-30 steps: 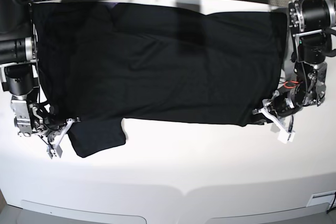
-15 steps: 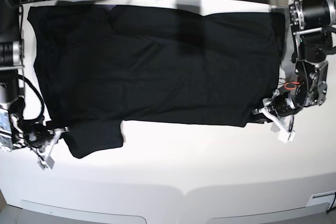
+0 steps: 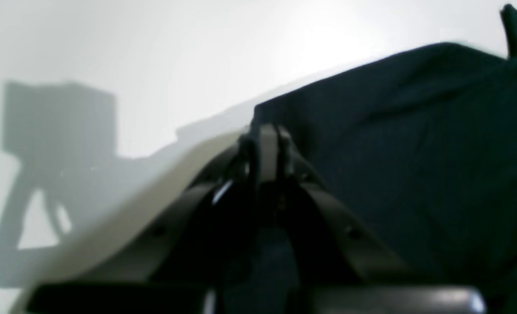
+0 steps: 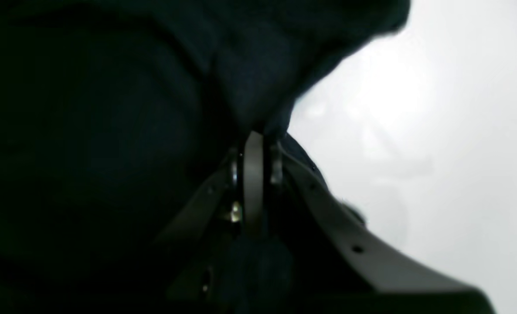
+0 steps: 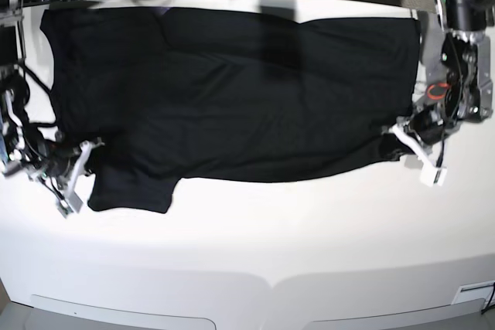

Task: Fold the T-shirt properly
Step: 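Grasp the hem corners and fold the hem over toward the shoulders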

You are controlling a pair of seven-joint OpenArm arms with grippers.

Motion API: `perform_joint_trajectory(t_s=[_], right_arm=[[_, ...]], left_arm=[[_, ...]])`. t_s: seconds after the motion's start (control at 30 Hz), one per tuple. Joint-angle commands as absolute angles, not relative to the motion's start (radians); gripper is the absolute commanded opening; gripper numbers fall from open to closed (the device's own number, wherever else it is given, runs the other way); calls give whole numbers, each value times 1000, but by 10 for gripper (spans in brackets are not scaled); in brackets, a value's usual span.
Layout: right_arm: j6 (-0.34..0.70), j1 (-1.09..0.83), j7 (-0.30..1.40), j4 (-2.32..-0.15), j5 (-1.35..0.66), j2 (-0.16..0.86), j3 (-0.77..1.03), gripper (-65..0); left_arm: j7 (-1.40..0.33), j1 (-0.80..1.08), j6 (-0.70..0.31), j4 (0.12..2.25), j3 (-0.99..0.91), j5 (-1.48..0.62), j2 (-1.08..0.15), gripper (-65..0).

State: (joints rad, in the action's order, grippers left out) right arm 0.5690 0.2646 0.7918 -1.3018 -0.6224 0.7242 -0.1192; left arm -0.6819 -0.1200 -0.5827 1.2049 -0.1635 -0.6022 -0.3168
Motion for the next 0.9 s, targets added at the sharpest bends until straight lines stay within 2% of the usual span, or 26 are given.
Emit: perform_joint_trajectory(t_s=[0.0,0.13,0.2,0.53,0.7,0.87], right_arm=[[568,258,790,-1350,-639,743,-62,-650],[569,98,810,-1497,-666,740,101,-650],[569,22,811,-1561,-667,739,163,-650],[569,-290,809,-1762,-684,734,368,-650],[570,-374,809,-1806,-714,654,492,-650],[633,-420,812,-1812,-729,568,567,-650]], left_arm=[[-653,-119,-590,1256,-170,-638,-347,-650],[-650,-27,-587,1380,-170,-719,-398,-650],[-651,10,-554,1420,-170,-723,-416,-650],[-666,179,-538,1513,-234,-724,-438,-650],[-665,278,-540,1559,-307,-724,-437,-650],[-662,348,-585,1584,-347,-723,-430,-650]])
